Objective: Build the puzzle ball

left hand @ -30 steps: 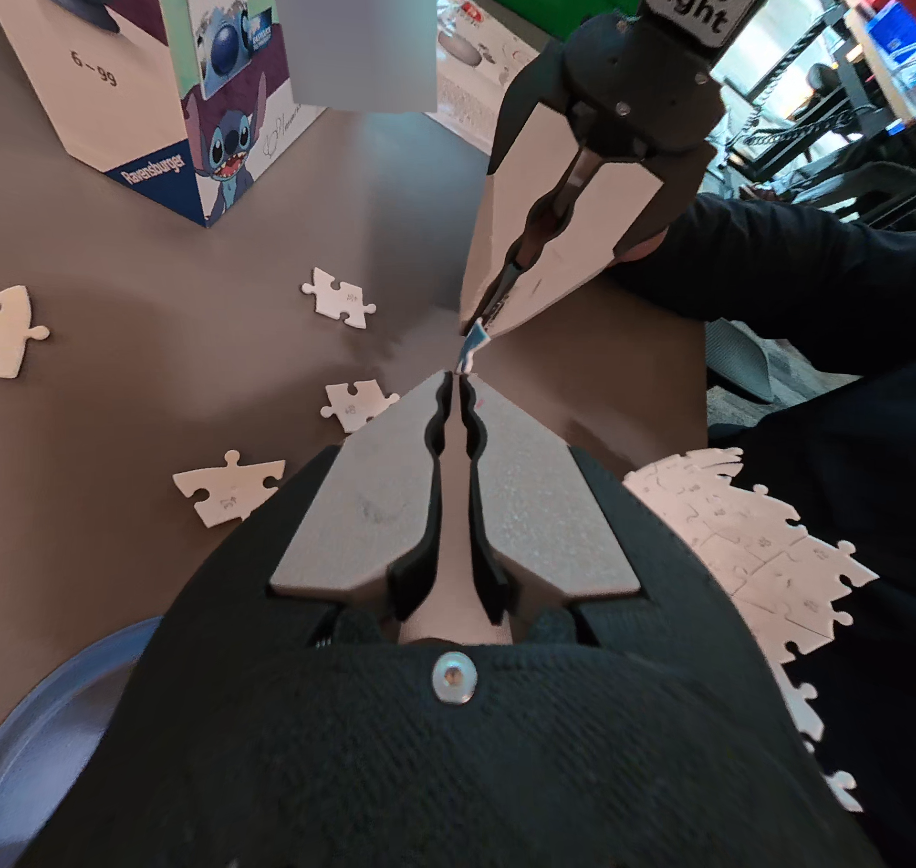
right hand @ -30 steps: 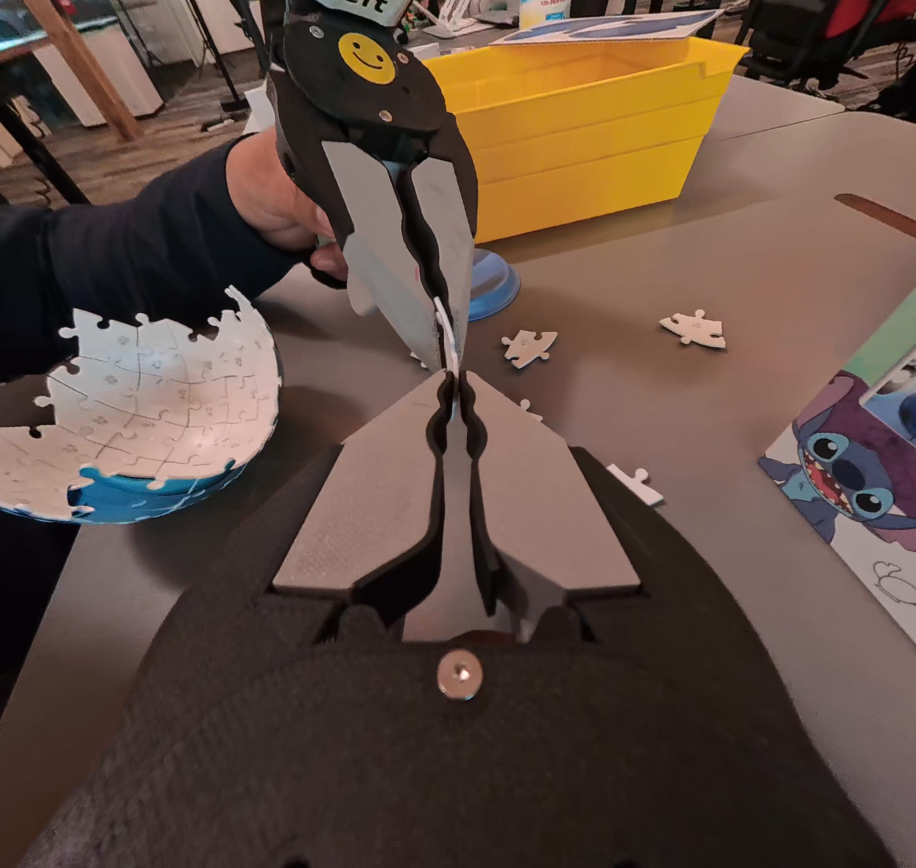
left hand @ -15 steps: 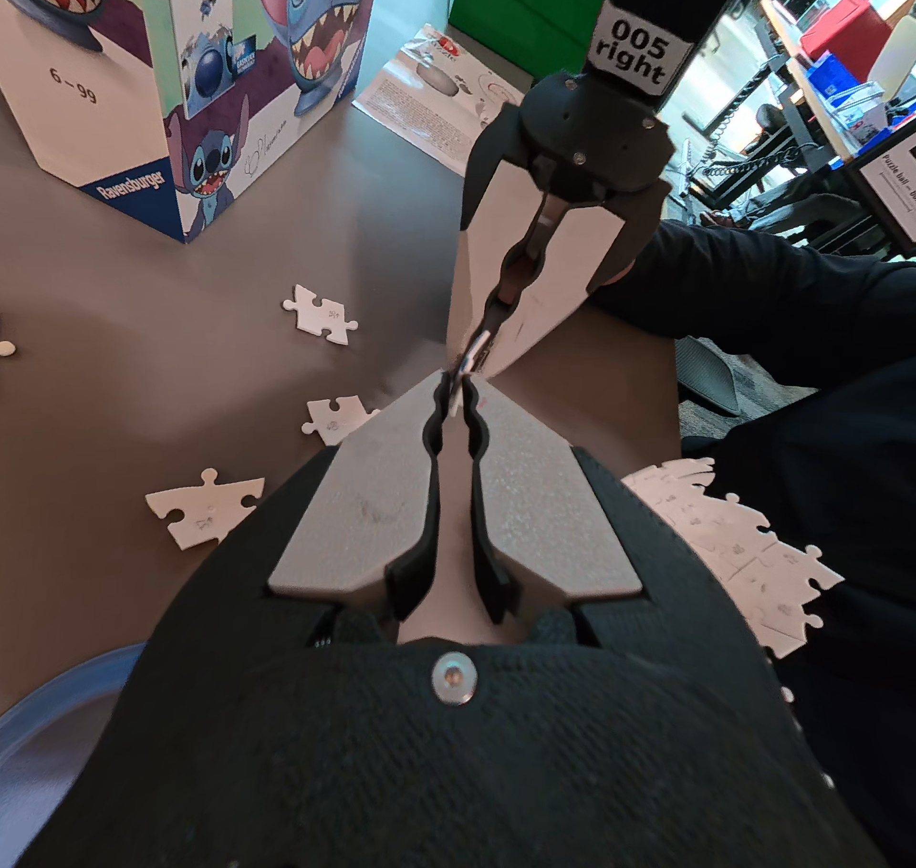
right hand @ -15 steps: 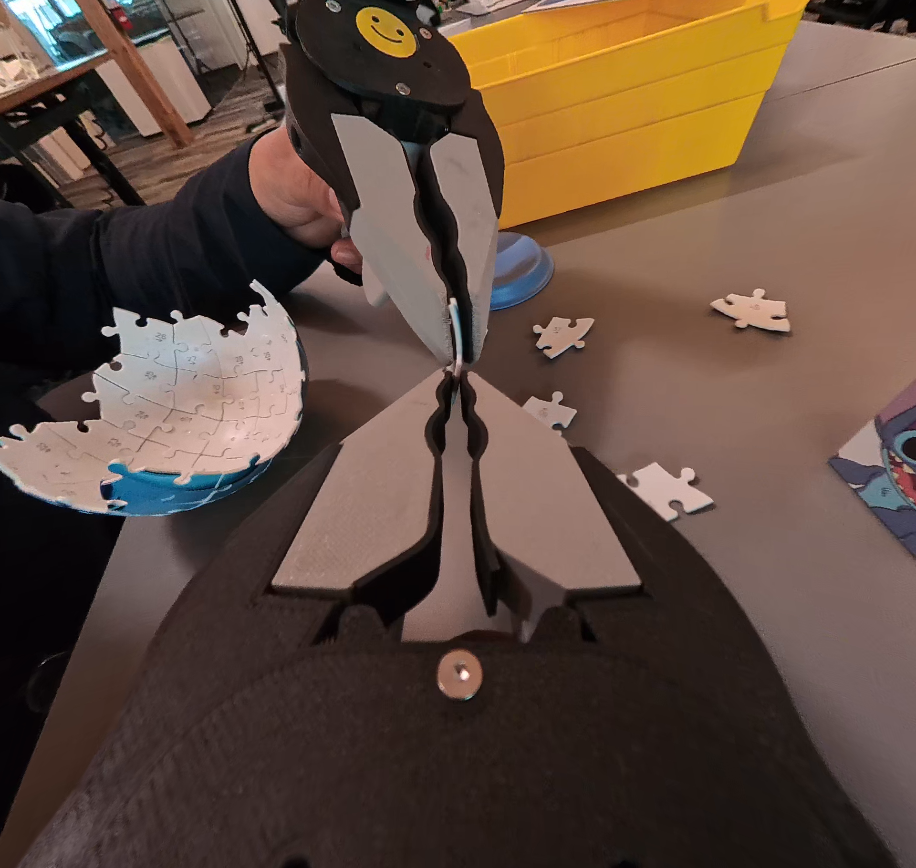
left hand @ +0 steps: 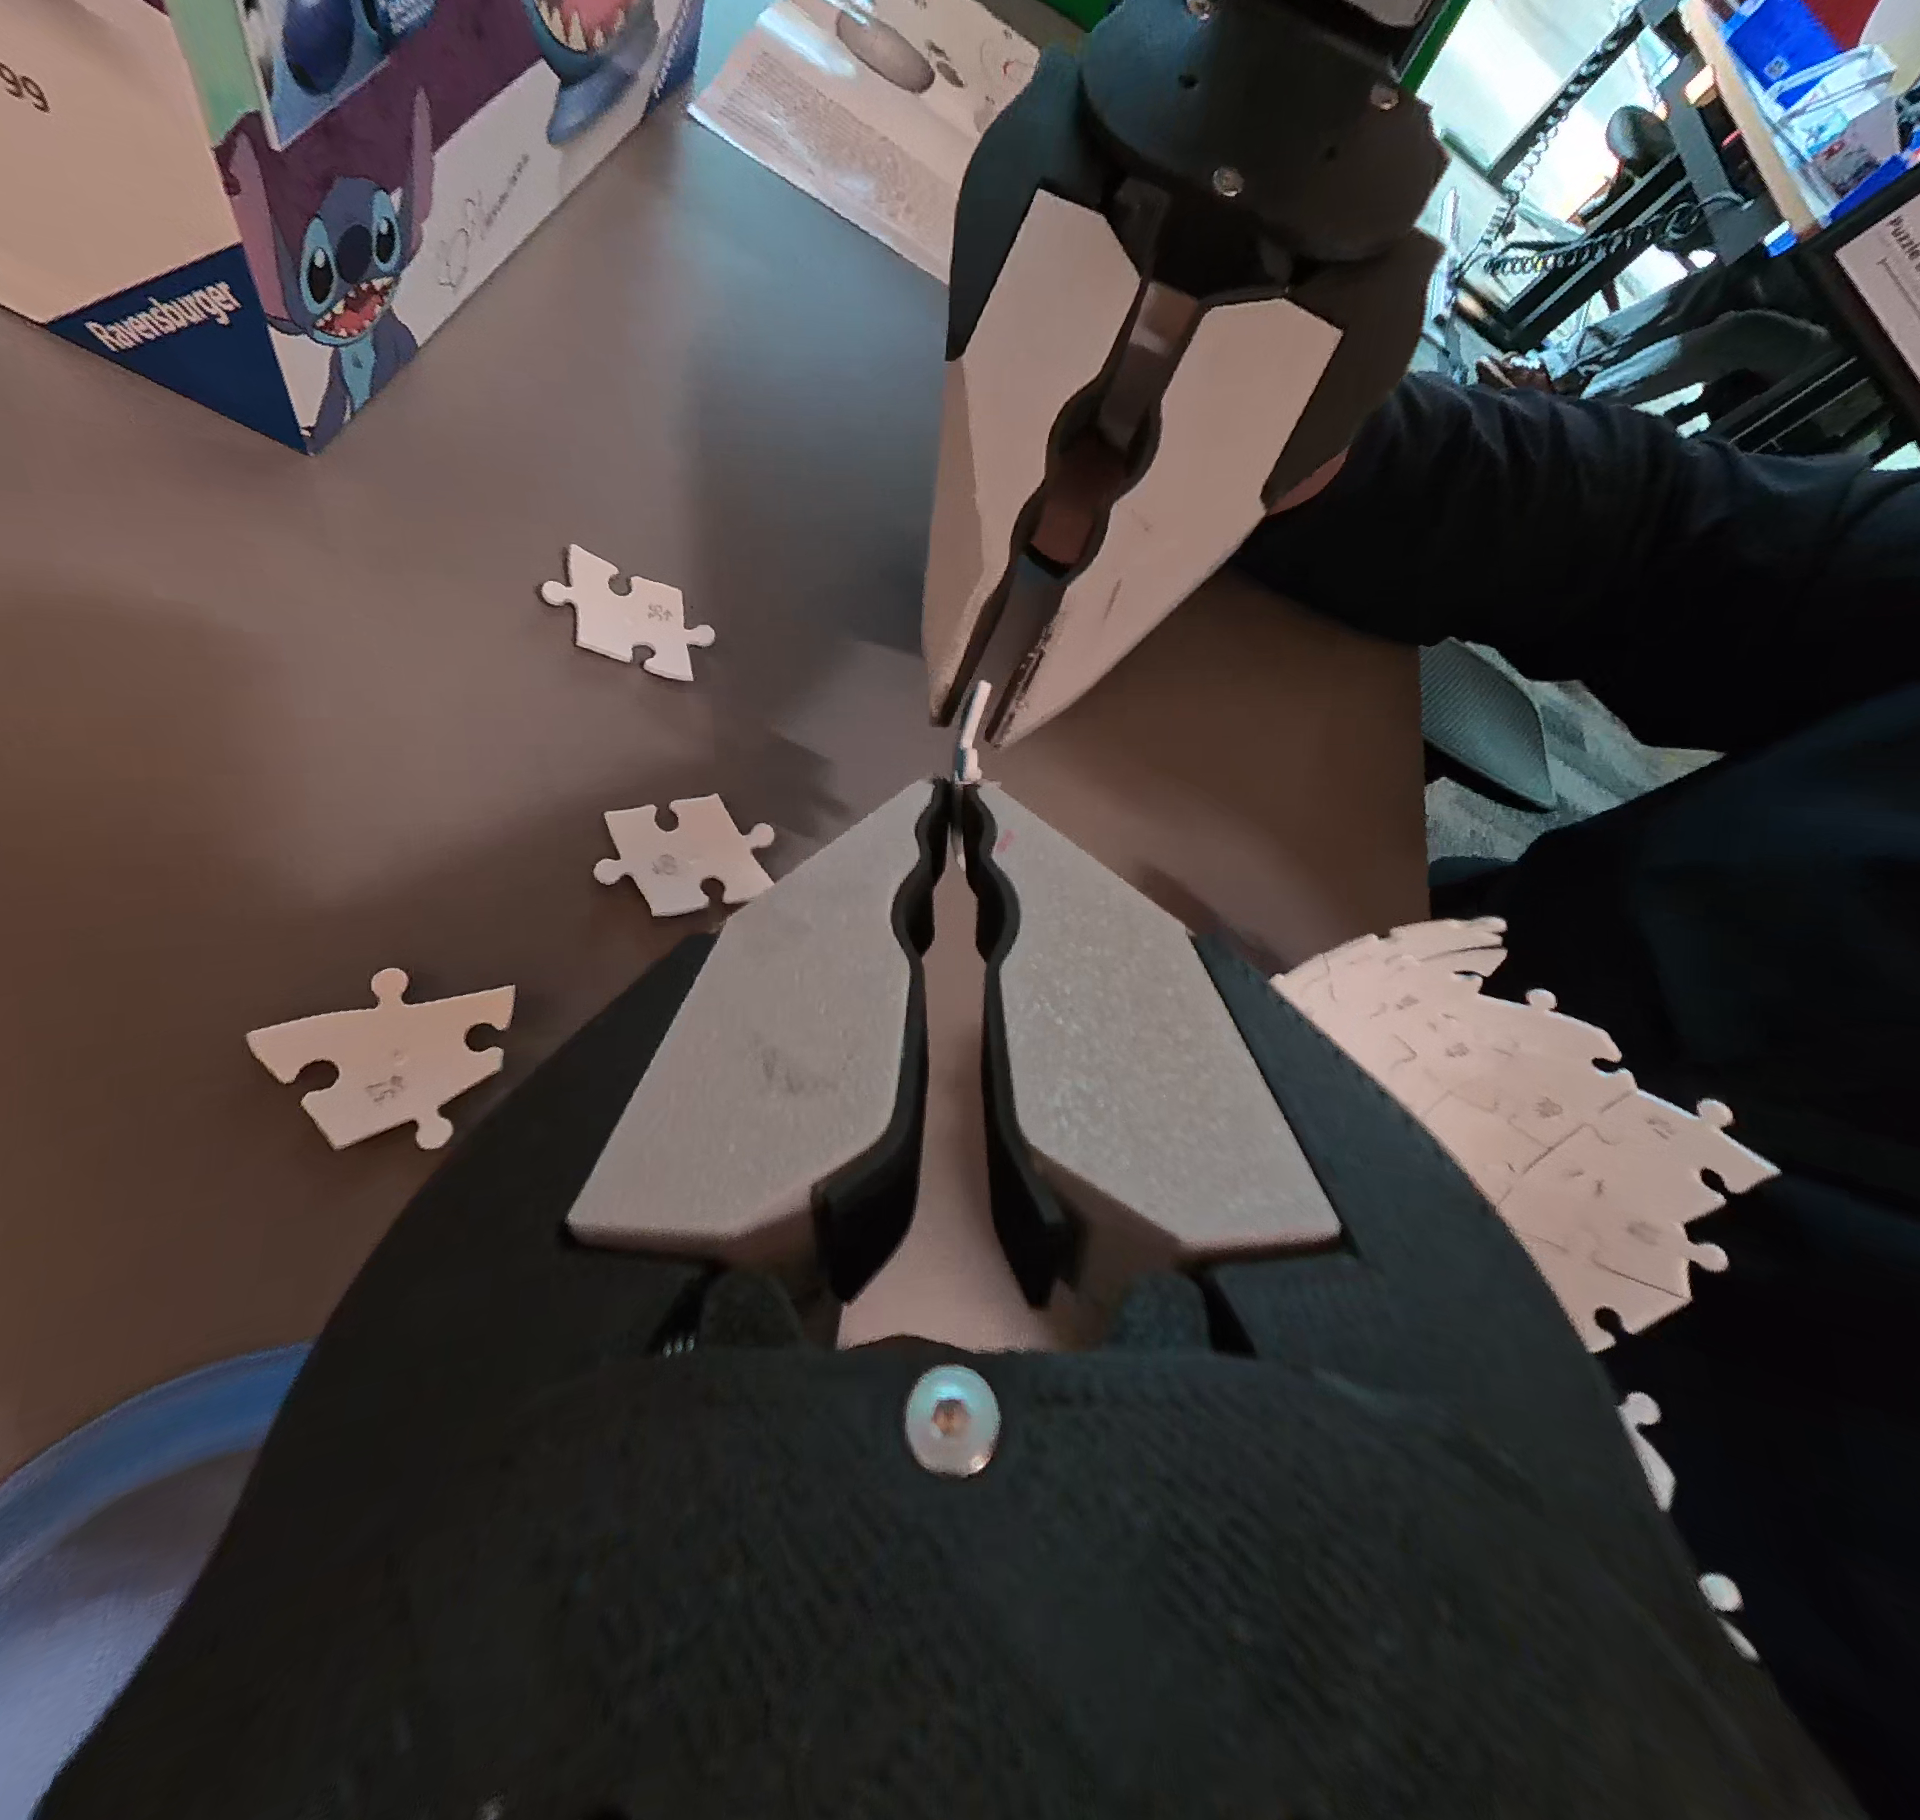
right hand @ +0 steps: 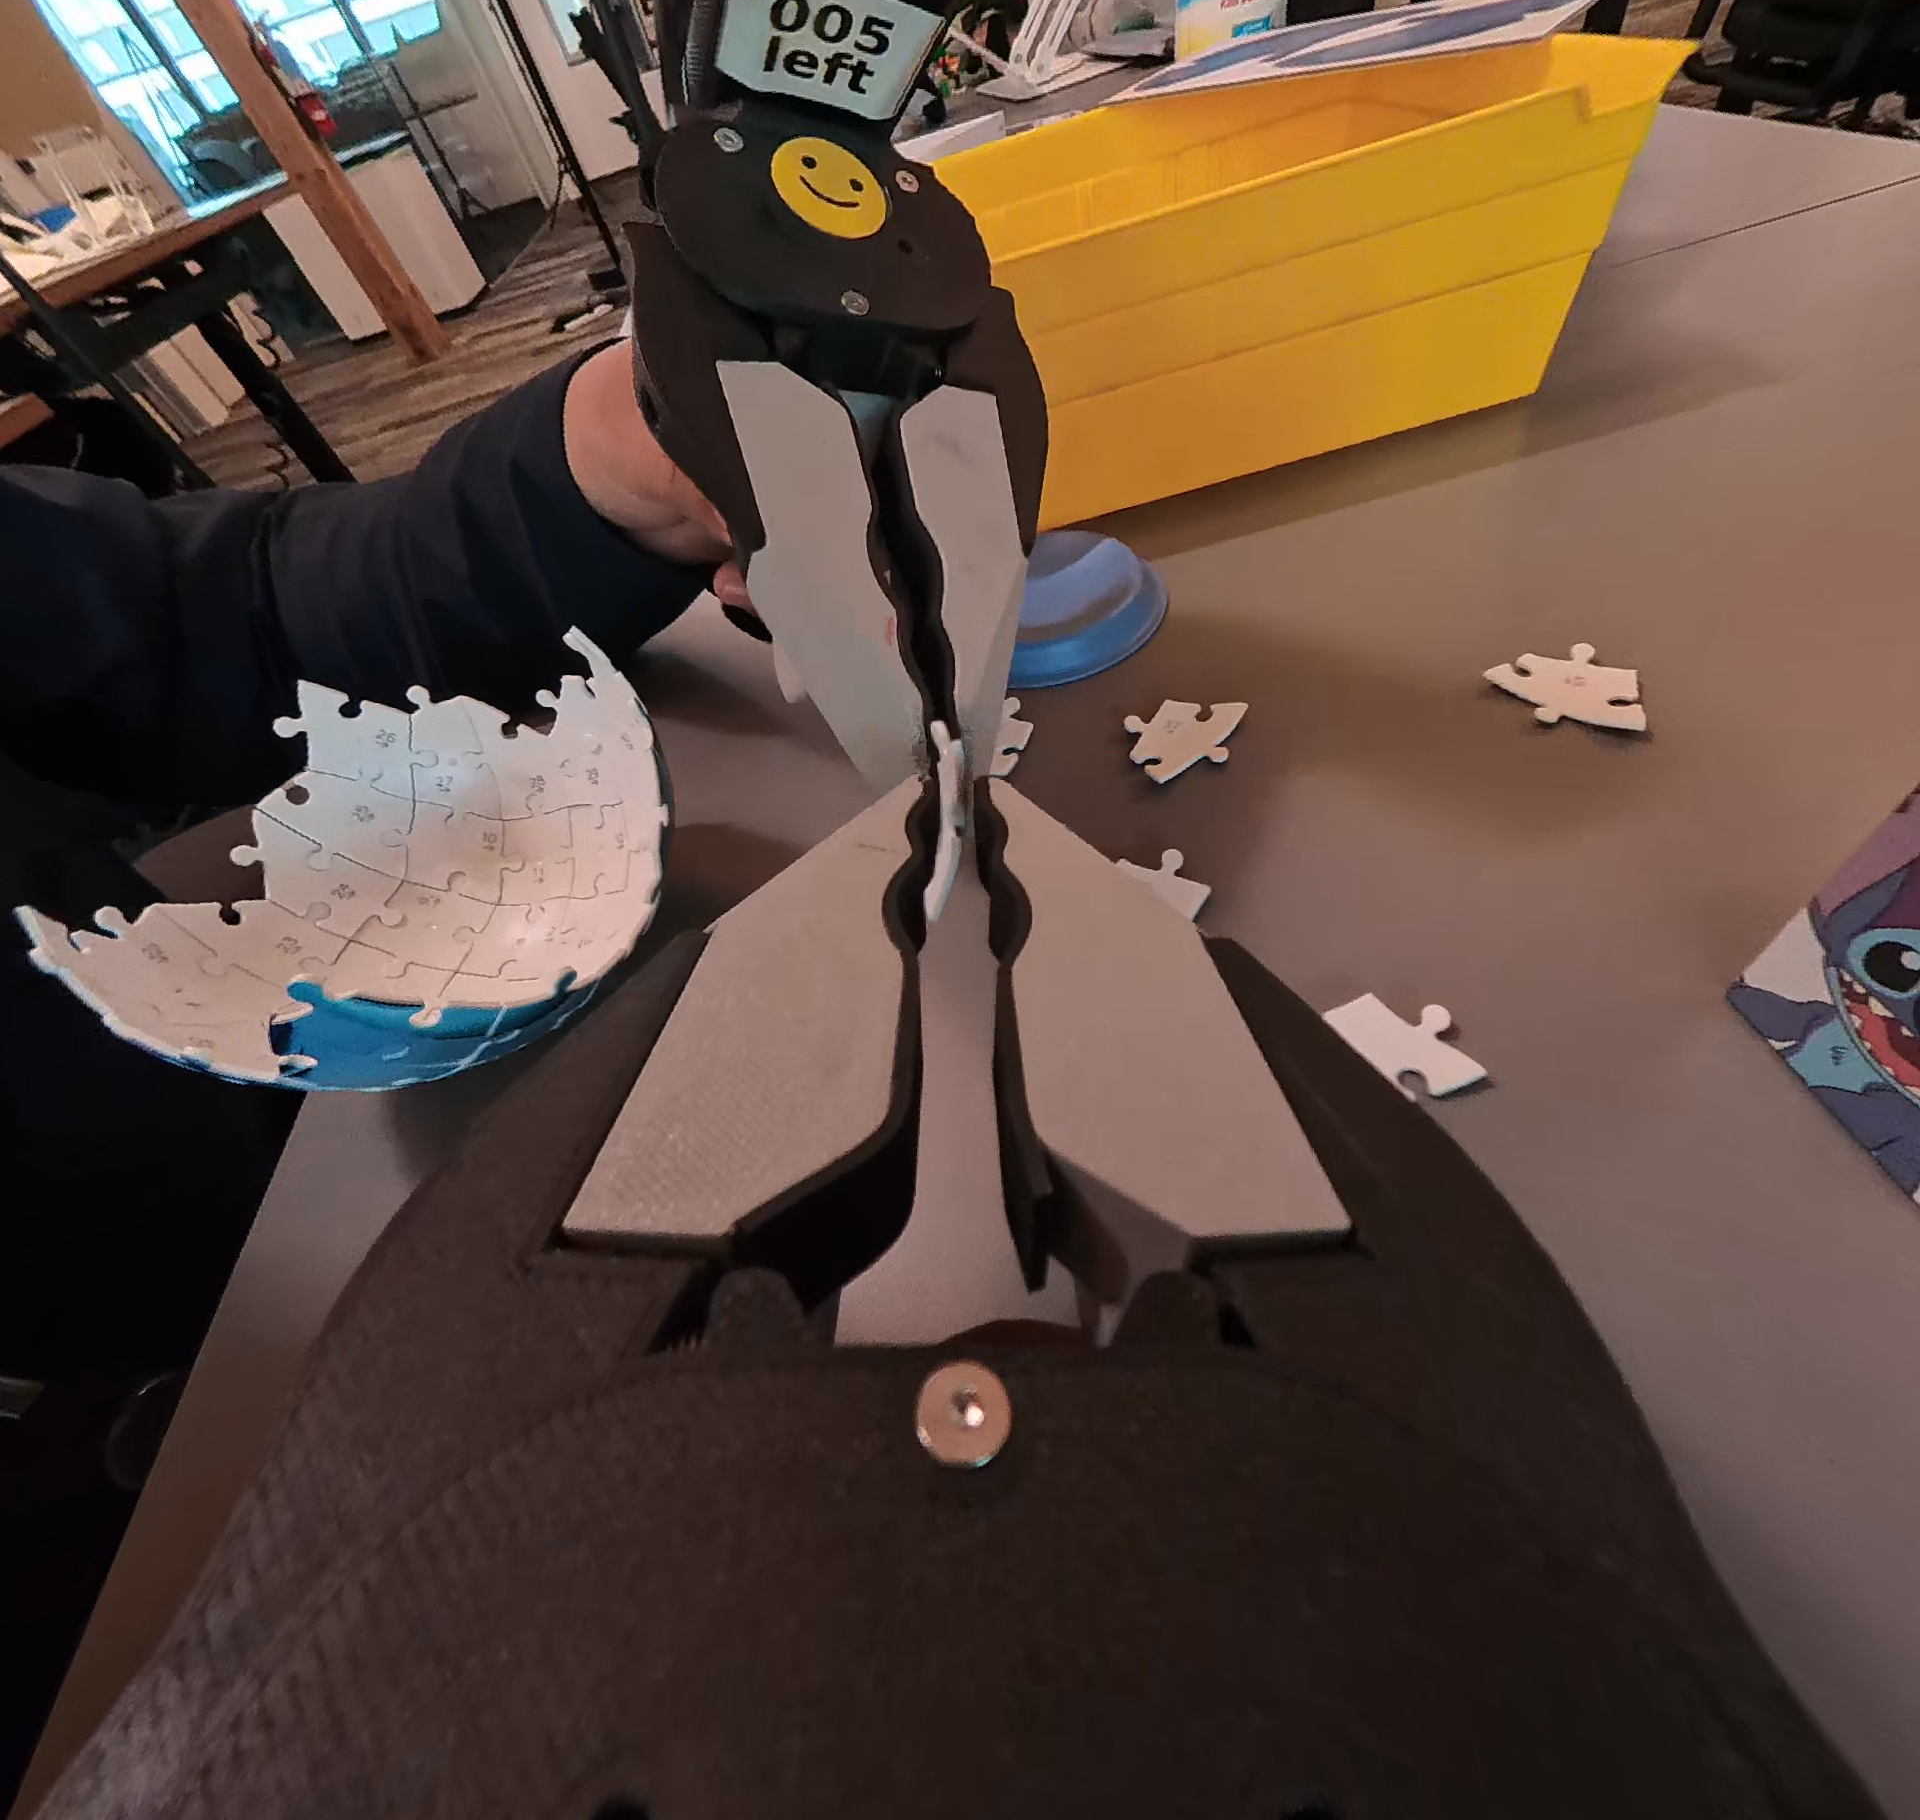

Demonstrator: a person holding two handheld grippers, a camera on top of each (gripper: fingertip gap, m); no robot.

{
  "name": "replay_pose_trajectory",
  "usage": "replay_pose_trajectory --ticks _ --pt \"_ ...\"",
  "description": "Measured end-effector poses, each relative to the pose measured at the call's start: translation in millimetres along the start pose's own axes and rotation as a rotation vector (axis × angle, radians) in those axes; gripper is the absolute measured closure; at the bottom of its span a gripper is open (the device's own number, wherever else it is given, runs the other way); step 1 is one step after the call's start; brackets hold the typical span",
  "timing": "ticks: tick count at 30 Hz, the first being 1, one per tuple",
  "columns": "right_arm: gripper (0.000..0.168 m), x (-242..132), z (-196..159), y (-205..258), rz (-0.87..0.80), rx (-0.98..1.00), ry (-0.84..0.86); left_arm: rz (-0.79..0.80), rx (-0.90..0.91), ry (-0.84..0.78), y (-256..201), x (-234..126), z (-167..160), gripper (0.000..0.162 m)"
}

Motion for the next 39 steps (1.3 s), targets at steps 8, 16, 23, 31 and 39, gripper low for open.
replay_pose_trajectory --ticks 8,16,23,31,39 --pt "0.168 2.5 -2.0 2.9 -0.011 -0.022 0.031 0.016 0.028 0.024 -0.8 0.9 -1.9 0.16" --pt "0.168 -3.3 2.0 3.8 -0.03 -0.013 0.037 0.064 0.045 0.02 3.4 -10.4 0.3 0.152" --pt "0.168 -5.6 5.9 20.9 0.014 0.014 0.074 0.16 0.105 0.049 -4.2 -30.7 5.0 0.142" --pt "0.168 1.3 14.1 54.7 0.065 0.015 0.102 0.128 0.121 0.227 -34.6 -54.8 -2.9 0.137" --pt "0.168 3.8 9.8 68.5 0.06 -0.052 0.155 0.051 0.107 0.418 -50.9 -46.7 -15.3 0.136"
Point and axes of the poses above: each gripper's, where its closed fingertips meet, x out along the fingers, z out of its top, y = z × x across the jaws, the point moved 5 cm from there along -x, back along the fingers, and after that the axes turned 2 degrees about x, right-handed, at the moved point
